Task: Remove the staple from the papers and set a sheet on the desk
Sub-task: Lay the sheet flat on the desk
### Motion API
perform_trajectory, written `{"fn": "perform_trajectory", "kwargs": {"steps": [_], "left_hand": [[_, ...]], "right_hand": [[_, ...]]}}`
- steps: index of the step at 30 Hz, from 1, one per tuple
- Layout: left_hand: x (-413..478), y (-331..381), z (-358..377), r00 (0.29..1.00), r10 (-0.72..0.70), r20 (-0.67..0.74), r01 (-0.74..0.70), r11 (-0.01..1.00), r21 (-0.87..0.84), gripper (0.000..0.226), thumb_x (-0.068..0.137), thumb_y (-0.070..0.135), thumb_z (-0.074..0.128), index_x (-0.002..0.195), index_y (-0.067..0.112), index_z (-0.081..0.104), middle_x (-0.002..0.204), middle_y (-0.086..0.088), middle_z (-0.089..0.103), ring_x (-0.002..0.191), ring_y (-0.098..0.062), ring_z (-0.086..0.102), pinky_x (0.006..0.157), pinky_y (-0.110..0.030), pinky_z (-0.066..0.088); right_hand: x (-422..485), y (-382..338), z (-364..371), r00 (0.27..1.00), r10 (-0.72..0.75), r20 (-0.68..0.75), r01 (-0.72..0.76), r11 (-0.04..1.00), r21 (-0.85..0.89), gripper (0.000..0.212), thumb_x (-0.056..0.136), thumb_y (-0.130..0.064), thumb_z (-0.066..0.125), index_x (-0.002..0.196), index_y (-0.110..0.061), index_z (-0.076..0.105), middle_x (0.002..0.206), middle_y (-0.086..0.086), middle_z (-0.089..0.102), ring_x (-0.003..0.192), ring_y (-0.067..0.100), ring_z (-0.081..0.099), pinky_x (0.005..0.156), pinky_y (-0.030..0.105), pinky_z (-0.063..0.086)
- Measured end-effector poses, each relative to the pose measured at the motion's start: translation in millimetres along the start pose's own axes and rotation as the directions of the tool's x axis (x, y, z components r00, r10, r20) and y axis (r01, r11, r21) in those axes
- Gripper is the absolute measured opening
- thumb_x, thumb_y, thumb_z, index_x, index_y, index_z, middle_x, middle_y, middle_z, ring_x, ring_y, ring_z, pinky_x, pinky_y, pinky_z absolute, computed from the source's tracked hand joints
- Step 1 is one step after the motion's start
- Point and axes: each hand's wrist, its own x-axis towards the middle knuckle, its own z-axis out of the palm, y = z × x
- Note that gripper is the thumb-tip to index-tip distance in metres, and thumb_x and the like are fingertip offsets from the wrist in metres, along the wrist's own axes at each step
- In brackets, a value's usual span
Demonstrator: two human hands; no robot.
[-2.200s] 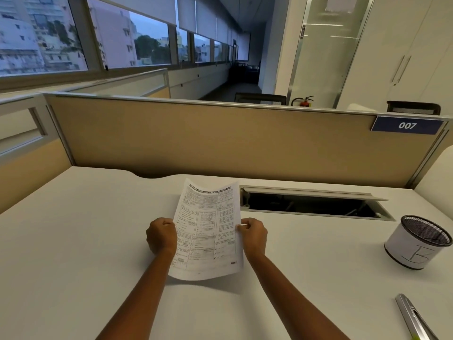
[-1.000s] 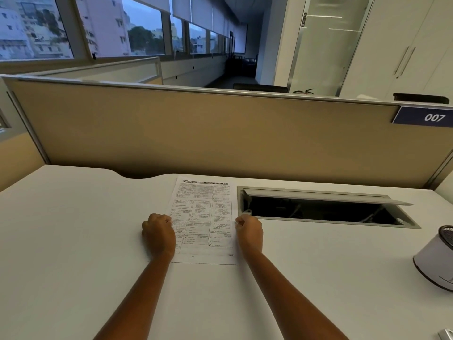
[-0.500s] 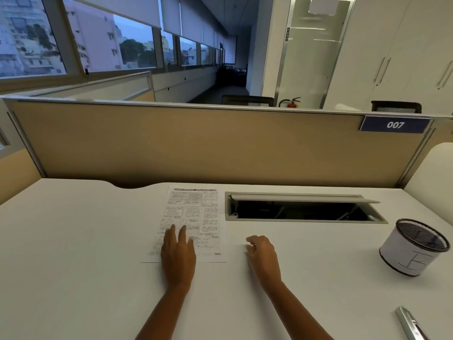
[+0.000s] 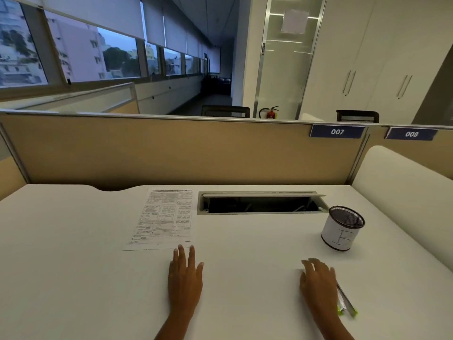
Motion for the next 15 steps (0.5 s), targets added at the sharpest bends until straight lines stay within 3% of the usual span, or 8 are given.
{"fn": "perform_trajectory", "kwargs": {"steps": [2,4,6,7,11,15], "left_hand": [[-11,4,0,1.000,-0.006,0.015,0.006,1.000,0.001,0.076,0.093,0.043,0.000,0.107,0.002,0.063,0.106,-0.027,0.067,0.096,-0.040,0.065,0.070,-0.048,0.056],[-18,5,1,1.000,-0.012,0.024,0.012,1.000,0.012,0.077,0.093,0.043,0.000,0.106,0.001,0.063,0.104,-0.028,0.067,0.094,-0.041,0.066,0.069,-0.048,0.056],[-24,5,1,0.999,-0.028,0.023,0.027,0.999,0.018,0.078,0.093,0.043,0.000,0.104,0.000,0.064,0.102,-0.029,0.067,0.093,-0.041,0.066,0.068,-0.048,0.056],[-26,5,1,0.999,-0.030,0.021,0.030,0.999,0.021,0.078,0.093,0.043,0.000,0.104,0.000,0.064,0.102,-0.029,0.068,0.093,-0.041,0.066,0.068,-0.048,0.056],[-29,3,-1,0.999,-0.038,0.032,0.037,0.999,0.021,0.076,0.093,0.043,0.000,0.102,0.000,0.063,0.099,-0.029,0.068,0.090,-0.041,0.067,0.065,-0.046,0.057],[-28,1,-4,0.999,-0.034,0.015,0.033,0.999,0.038,0.076,0.094,0.042,0.000,0.102,0.001,0.063,0.099,-0.027,0.069,0.091,-0.039,0.067,0.065,-0.045,0.057]], "right_hand": [[-9,17,-3,0.997,0.070,0.042,-0.070,0.998,-0.007,0.039,0.045,0.006,0.080,0.082,-0.001,0.070,0.086,0.024,0.070,0.077,0.041,0.068,0.072,0.061,0.050],[-19,25,-13,0.986,0.133,0.100,-0.133,0.991,-0.007,0.046,0.056,-0.002,0.080,0.100,-0.003,0.067,0.107,0.025,0.065,0.098,0.041,0.062,0.085,0.064,0.042],[-25,29,-20,0.960,0.233,0.154,-0.237,0.972,0.007,0.045,0.081,-0.019,0.060,0.125,-0.014,0.051,0.132,0.016,0.050,0.121,0.032,0.047,0.100,0.054,0.033],[-27,30,-23,0.953,0.252,0.171,-0.257,0.966,0.011,0.045,0.087,-0.025,0.051,0.131,-0.020,0.044,0.136,0.011,0.044,0.124,0.028,0.042,0.100,0.048,0.033],[-31,36,-25,0.952,0.251,0.175,-0.262,0.964,0.039,0.048,0.090,-0.015,0.035,0.137,-0.025,0.035,0.120,0.008,0.050,0.108,0.026,0.048,0.088,0.041,0.041],[-29,35,-25,0.950,0.223,0.217,-0.238,0.970,0.045,0.049,0.090,-0.012,0.032,0.137,-0.024,0.032,0.115,0.008,0.050,0.106,0.026,0.047,0.090,0.041,0.041]]}}
